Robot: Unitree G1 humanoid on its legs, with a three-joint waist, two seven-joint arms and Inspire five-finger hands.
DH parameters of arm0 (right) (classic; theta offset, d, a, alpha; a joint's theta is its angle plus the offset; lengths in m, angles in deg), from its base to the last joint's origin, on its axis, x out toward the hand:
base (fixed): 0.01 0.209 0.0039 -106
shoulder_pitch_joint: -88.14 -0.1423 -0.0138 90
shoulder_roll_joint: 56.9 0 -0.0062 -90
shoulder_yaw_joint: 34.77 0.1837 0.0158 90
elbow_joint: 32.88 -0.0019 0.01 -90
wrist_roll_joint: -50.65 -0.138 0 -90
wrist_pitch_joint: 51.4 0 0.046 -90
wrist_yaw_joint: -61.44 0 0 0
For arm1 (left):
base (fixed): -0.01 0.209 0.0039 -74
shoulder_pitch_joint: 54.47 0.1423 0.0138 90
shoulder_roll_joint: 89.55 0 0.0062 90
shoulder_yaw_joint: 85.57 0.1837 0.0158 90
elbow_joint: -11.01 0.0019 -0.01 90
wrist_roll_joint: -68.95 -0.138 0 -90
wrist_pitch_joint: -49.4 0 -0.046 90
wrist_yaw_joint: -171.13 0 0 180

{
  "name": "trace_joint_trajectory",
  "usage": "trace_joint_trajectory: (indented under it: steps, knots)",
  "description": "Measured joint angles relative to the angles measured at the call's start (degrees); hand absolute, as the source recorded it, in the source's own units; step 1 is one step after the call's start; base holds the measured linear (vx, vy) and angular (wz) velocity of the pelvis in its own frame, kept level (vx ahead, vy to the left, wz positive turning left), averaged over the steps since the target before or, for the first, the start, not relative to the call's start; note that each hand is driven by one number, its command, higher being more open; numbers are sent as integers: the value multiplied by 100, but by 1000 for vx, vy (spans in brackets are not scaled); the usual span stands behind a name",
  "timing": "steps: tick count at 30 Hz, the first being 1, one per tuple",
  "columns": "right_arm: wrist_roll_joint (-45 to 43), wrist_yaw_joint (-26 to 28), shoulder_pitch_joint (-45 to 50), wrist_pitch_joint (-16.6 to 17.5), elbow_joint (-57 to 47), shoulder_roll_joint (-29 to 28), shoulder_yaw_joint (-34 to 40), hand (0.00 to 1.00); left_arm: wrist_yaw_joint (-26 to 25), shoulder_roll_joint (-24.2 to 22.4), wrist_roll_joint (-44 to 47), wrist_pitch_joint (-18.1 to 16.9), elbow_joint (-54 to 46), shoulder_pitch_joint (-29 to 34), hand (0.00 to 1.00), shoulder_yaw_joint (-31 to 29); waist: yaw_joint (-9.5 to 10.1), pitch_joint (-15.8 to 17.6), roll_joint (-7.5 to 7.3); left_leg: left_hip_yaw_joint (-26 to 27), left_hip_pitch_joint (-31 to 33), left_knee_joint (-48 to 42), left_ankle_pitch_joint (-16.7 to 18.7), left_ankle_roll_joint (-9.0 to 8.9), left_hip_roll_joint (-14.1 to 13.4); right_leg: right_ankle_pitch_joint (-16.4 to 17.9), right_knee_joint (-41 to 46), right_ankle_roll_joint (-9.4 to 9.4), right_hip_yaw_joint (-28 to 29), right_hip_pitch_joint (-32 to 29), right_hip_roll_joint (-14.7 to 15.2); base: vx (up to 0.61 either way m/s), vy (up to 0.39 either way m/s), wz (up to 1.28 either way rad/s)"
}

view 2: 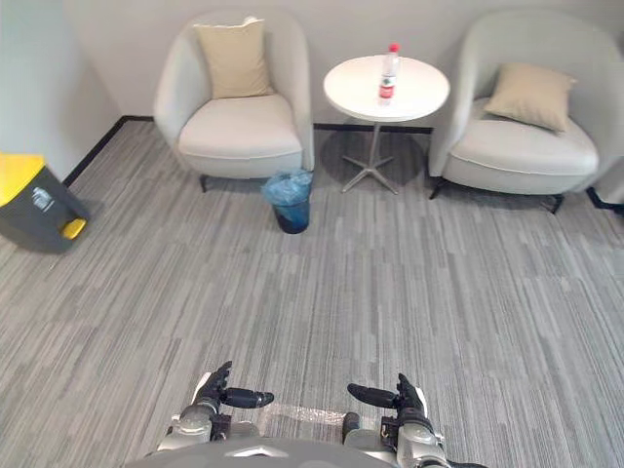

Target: Organize the slippers on the shoe rack

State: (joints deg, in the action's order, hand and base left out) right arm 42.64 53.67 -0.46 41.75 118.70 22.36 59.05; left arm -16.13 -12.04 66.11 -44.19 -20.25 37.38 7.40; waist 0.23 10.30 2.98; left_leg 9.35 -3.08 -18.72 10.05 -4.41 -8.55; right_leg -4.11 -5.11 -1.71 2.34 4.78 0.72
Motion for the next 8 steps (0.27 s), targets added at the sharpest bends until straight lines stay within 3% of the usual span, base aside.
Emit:
trace_joint_trajectory:
  steps: [3,8]
  knots:
    - [-83,-6,-34,-1,0,18,27,100,-3,-6,4,1,12,-23,100,0,1,12,51,-343,-47,241,-3,3,83,-127,-3,-15,189,-176,-4,-8,27,-47]
    - [-96,3,-48,-4,8,2,137,100,-14,-16,33,1,108,-79,100,5,-26,85,36,-353,-513,1020,54,-34,69,-207,-8,-54,228,-161,-69,-12,68,-7]
